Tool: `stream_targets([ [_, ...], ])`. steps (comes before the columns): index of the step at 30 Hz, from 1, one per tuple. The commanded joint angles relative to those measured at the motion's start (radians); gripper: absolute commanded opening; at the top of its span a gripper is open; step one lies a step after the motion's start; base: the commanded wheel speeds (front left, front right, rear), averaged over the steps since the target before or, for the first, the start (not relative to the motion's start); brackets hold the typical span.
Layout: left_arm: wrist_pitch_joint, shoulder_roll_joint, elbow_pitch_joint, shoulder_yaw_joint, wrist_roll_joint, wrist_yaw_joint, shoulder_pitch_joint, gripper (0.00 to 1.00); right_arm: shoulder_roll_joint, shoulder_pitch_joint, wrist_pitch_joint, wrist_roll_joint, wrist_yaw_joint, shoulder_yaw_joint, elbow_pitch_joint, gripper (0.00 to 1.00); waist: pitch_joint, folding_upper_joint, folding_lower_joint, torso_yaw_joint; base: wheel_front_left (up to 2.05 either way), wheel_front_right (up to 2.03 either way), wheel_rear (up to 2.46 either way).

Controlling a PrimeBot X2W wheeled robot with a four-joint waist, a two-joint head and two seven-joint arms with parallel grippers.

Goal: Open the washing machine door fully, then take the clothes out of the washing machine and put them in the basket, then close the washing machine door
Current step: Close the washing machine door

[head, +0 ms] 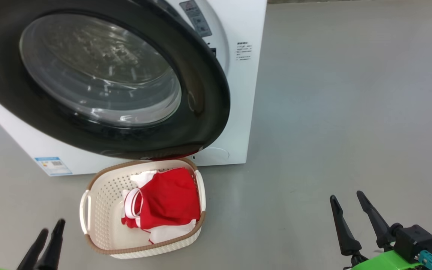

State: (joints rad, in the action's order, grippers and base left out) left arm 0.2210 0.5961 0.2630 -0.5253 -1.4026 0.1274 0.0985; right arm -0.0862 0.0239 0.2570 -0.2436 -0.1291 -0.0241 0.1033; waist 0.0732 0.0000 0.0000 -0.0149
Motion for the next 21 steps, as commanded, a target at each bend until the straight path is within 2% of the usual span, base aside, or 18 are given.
stream_targets([
  [1,0.02,0.045,-0.002,0.035,0.021,0.003,0.016,1.0,-0.008,0.0,0.005,-0.008,-0.002,-0.023,-0.027,1.0,-0.009,0.0,0.0,-0.012,0.0,0.0,0.0],
  [4,0.038,0.035,0.035,0.034,0.088,0.003,0.005,1.0,-0.008,0.009,0.005,-0.01,-0.002,-0.016,-0.03,1.0,-0.013,0.0,0.0,-0.02,0.0,0.0,0.0],
  [7,0.04,0.004,0.061,0.096,0.197,0.003,-0.002,1.0,-0.008,0.018,0.005,-0.011,-0.002,-0.008,-0.032,1.0,-0.019,0.0,0.0,-0.022,0.0,0.0,0.0],
  [12,0.04,-0.071,0.079,0.203,0.434,0.003,-0.037,1.0,-0.008,0.029,0.005,-0.013,-0.002,-0.003,-0.032,1.0,-0.029,0.0,0.0,-0.027,0.0,0.0,0.0],
  [21,0.041,-0.216,0.068,0.371,0.723,0.003,-0.105,1.0,-0.01,0.03,0.005,-0.016,-0.002,-0.003,-0.035,1.0,-0.031,0.0,0.0,-0.032,0.0,0.0,0.0],
])
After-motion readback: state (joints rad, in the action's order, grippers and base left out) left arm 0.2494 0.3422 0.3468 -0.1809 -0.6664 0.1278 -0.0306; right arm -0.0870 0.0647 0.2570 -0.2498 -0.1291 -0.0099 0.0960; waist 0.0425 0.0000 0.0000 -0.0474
